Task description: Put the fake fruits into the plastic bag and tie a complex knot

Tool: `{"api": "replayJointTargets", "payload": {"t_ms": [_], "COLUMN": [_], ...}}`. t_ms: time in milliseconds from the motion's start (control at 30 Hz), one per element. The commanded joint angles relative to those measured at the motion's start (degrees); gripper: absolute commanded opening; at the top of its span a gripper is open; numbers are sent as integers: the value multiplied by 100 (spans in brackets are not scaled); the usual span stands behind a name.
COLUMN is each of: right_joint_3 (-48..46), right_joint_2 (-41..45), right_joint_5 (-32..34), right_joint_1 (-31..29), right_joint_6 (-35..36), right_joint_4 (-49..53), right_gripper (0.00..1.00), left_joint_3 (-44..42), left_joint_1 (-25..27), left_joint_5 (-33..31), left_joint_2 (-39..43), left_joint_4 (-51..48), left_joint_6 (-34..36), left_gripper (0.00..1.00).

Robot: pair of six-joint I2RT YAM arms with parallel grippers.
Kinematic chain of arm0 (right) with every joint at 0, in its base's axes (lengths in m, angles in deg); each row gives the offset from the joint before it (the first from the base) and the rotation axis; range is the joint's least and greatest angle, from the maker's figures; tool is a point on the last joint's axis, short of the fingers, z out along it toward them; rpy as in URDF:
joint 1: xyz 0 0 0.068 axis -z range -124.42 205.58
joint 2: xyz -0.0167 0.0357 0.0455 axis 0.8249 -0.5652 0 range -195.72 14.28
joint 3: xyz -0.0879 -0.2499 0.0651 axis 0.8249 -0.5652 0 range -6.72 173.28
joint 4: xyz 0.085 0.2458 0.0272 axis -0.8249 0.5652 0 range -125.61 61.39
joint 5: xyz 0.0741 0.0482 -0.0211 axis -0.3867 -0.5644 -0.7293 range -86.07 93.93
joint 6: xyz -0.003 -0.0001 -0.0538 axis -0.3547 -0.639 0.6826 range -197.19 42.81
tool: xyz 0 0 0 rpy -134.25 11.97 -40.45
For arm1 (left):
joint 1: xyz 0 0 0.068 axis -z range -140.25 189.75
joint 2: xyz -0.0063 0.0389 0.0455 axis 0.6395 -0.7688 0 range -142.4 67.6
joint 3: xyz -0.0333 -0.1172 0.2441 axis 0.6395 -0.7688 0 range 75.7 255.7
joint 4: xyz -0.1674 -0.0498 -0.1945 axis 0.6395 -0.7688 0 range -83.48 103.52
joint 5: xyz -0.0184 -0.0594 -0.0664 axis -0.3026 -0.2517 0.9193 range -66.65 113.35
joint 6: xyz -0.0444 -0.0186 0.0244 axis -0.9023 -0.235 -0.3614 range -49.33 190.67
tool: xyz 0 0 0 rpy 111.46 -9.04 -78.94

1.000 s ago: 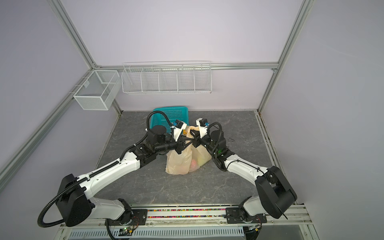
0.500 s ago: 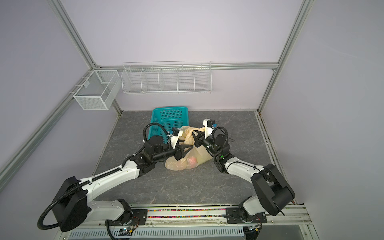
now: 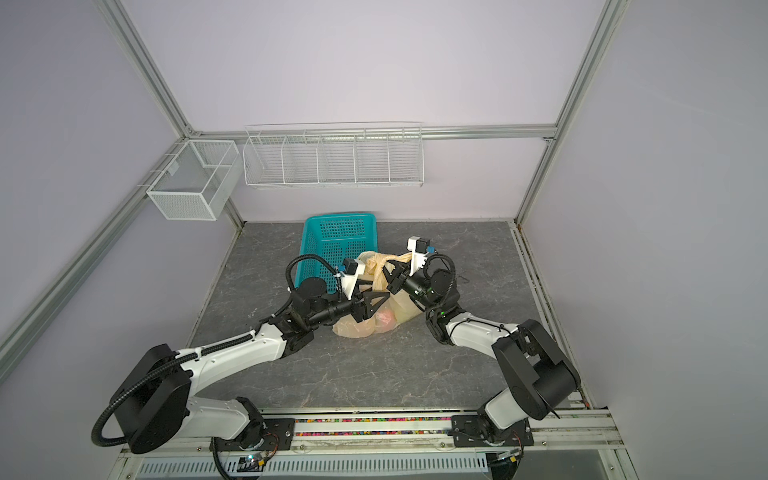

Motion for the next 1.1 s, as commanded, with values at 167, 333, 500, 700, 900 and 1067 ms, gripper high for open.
{"api": "replayJointTargets", "payload": {"t_ms": [167,333,500,700,900,1067], "right_joint_3": [-45,-110,-168,-145,-50,-16], "right_joint_2": [-62,38,59,-3,48,43], "right_joint_5": [-205,-398,-724,-1026,-1313,-1568], "right_joint_1": [34,87,154,248,280,350], "right_joint_6": [-646,-564,-392,-316,-9,81], "right_joint_4": [-782,-636,-644,-707,-465,-502], "right_gripper": [7,7,7,7,7,7], "left_joint_3": [82,-141,-279,-293,-205,59], "left_joint_1": [34,44,36,27,-96,-625], "left_joint_5": [-212,-405,-378,-561,-931,-775], "left_joint_2": [-426,47,703,1344,2147,2533], "left_joint_4": [1186,621,-271,-1235,-2113,-2639], "left_joint_6": [-173,282,727,802,1107,1054], "left_gripper": [66,72,77,81,83,70]}}
